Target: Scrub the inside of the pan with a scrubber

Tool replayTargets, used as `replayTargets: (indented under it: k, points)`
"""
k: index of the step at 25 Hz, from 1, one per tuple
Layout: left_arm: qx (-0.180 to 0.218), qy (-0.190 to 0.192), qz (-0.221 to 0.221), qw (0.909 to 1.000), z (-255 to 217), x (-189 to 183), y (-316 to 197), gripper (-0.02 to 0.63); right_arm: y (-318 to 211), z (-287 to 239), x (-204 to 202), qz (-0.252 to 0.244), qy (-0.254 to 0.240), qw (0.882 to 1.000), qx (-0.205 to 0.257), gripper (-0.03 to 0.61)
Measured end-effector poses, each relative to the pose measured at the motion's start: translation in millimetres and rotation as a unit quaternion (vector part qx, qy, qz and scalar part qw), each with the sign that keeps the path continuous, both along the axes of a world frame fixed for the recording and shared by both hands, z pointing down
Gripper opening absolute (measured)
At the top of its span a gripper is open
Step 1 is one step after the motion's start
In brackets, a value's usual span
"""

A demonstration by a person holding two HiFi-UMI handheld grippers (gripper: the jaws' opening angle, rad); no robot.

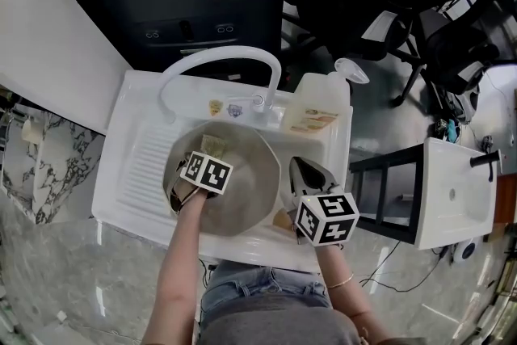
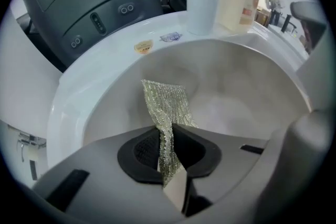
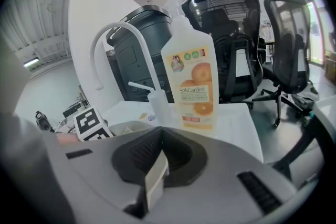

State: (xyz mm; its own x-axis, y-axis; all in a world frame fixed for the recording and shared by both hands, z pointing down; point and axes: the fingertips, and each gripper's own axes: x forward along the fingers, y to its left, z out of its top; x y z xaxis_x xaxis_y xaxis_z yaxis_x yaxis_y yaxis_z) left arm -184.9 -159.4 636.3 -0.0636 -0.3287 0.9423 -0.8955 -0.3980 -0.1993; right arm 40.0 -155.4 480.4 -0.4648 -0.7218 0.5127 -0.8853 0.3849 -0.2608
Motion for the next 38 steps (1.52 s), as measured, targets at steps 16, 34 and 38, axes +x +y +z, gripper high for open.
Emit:
replayTargets:
  k: [16, 34, 38]
  points:
    - [0.006, -0.168, 0.064, 0.9836, -18, -40, 5, 0.061, 11, -6, -7, -0.014, 0.002, 1.0, 0.006, 0.011]
    - [0.006, 0.107, 0.043, 0.9934, -70, 25, 62, 0.06, 43, -18, -3, -0.017, 0.0, 1.0, 0.02, 0.011]
    - [-0.041, 0.186, 0.075, 0.9788, -63, 66, 81, 0.061, 51, -17, 2, -0.009, 0.0, 1.0, 0.019, 0.011]
